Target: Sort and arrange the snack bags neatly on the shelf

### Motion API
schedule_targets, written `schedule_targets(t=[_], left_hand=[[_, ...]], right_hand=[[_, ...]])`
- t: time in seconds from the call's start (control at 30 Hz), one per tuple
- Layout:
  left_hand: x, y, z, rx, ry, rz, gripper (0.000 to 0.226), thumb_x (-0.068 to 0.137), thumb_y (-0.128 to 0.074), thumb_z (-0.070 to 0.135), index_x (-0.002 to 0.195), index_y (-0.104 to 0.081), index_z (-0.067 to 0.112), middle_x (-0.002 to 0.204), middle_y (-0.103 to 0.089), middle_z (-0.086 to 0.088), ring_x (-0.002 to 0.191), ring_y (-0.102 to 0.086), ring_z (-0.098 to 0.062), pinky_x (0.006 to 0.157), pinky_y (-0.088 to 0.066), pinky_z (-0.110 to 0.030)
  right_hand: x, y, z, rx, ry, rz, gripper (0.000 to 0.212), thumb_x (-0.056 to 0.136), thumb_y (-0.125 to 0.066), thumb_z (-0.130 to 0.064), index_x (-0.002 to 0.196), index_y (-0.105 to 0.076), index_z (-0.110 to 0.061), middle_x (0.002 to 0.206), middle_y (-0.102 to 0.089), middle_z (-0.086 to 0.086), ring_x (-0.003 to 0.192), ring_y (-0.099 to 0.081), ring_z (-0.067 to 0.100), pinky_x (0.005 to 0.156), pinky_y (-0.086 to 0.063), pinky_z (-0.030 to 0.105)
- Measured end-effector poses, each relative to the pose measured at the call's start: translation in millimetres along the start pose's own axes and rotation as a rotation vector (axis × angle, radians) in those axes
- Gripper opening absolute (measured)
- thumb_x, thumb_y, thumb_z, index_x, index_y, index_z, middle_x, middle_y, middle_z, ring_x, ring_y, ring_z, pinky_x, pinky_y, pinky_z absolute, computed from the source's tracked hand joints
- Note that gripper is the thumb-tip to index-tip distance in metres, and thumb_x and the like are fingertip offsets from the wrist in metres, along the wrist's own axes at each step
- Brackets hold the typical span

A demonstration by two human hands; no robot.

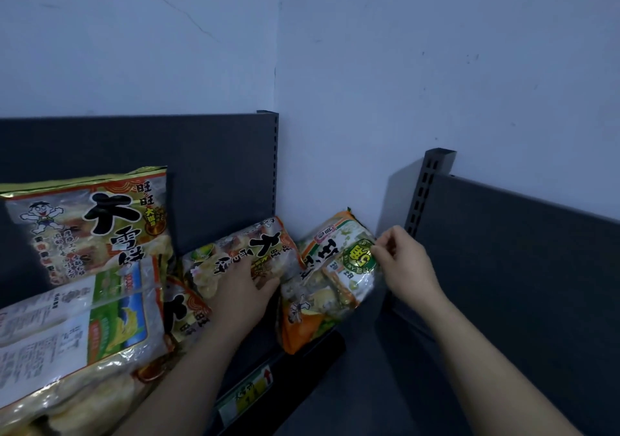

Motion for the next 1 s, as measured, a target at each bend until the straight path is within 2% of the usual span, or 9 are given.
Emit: schedule_targets(t=[0.17,0.3,0.4,0.5,0.6,0.7,0.8,0.93,1.0], left_hand=[[-41,-22,8,-0.094,0.219,-0.221,0.058,0.083,-0.064,0.057,0.121,-0.060,0.014,0.109,-0.063,-0.002,0.096,-0.058,-0.019,0.074,-0.044,-0.026],[-85,-66,24,-0.542,0.543,-0.621,0.095,0.057,-0.069,0.078,0.120,-0.060,0.007,0.111,-0.068,-0.017,0.100,-0.067,-0.034,0.085,-0.055,-0.040],[-95,-80,70,-0.881,0.526,-0.782,0.063,0.076,-0.066,0.060,0.118,-0.064,0.013,0.105,-0.073,-0.015,0.097,-0.070,-0.034,0.083,-0.057,-0.049],[-81,-65,101,-1.153,0.499,-0.647,0.037,0.086,-0.068,0.027,0.118,-0.063,0.009,0.098,-0.075,-0.014,0.077,-0.074,-0.025,0.061,-0.061,-0.037],[-56,-32,101,-1.182,0.395,-0.423,0.042,0.081,-0.072,0.011,0.121,-0.059,0.013,0.103,-0.073,-0.016,0.072,-0.073,-0.026,0.053,-0.059,-0.035],[-39,18,98,-0.939,0.194,-0.260,0.054,0.072,-0.082,0.012,0.120,-0.058,0.020,0.110,-0.072,-0.007,0.091,-0.072,-0.026,0.076,-0.060,-0.047],[-38,66,104,-0.712,0.004,-0.197,0.060,0.071,-0.084,0.011,0.122,-0.057,0.027,0.106,-0.072,0.004,0.094,-0.070,-0.017,0.078,-0.059,-0.037],[-48,120,106,-0.529,-0.143,-0.217,0.063,0.070,-0.084,0.007,0.119,-0.056,0.036,0.103,-0.072,0.009,0.089,-0.071,-0.008,0.072,-0.058,-0.027],[-54,149,98,-0.435,-0.165,-0.188,0.067,0.069,-0.085,0.009,0.121,-0.054,0.038,0.103,-0.071,0.010,0.086,-0.070,-0.005,0.068,-0.056,-0.022]], right_hand=[[-14,45,-25,-0.118,0.073,0.143,0.011,0.094,-0.057,-0.024,0.085,-0.051,-0.021,0.085,-0.058,-0.010,0.076,-0.055,0.012,0.067,-0.037,0.032],[-25,74,-34,-0.130,0.091,0.244,0.009,0.095,-0.054,-0.024,0.088,-0.050,-0.020,0.087,-0.058,-0.009,0.077,-0.053,0.012,0.071,-0.033,0.031],[-36,94,-41,-0.034,0.100,0.286,0.011,0.094,-0.055,-0.025,0.085,-0.051,-0.021,0.083,-0.059,-0.010,0.074,-0.054,0.008,0.071,-0.038,0.033],[-49,110,-44,0.068,0.115,0.325,0.013,0.087,-0.063,-0.024,0.078,-0.053,-0.023,0.073,-0.060,-0.010,0.066,-0.055,0.008,0.066,-0.044,0.034],[-58,116,-37,0.187,0.089,0.326,0.015,0.076,-0.068,-0.018,0.075,-0.053,-0.021,0.068,-0.056,-0.008,0.060,-0.049,0.009,0.063,-0.046,0.035],[-61,105,-29,0.161,0.027,0.268,0.034,0.077,-0.074,-0.030,0.104,-0.054,-0.025,0.105,-0.057,-0.008,0.088,-0.055,0.007,0.084,-0.052,0.036],[-55,87,-41,0.187,0.044,0.158,0.075,0.078,-0.076,-0.039,0.141,-0.038,-0.024,0.143,-0.037,-0.006,0.127,-0.040,0.006,0.107,-0.036,0.031],[-43,62,-82,0.309,0.117,0.020,0.098,0.066,-0.085,-0.044,0.144,-0.027,-0.035,0.143,-0.026,-0.009,0.134,-0.033,0.013,0.112,-0.036,0.043],[-35,56,-92,0.194,0.071,0.030,0.122,0.052,-0.083,-0.063,0.150,-0.018,-0.032,0.157,-0.008,-0.007,0.144,-0.017,0.020,0.118,-0.024,0.050]])
Point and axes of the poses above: each hand's wrist, its own x-axis towards the middle knuckle, its own y-axis out of the back of the hand, z = x × y, the point moved 8 cm from there along x, towards the middle knuckle
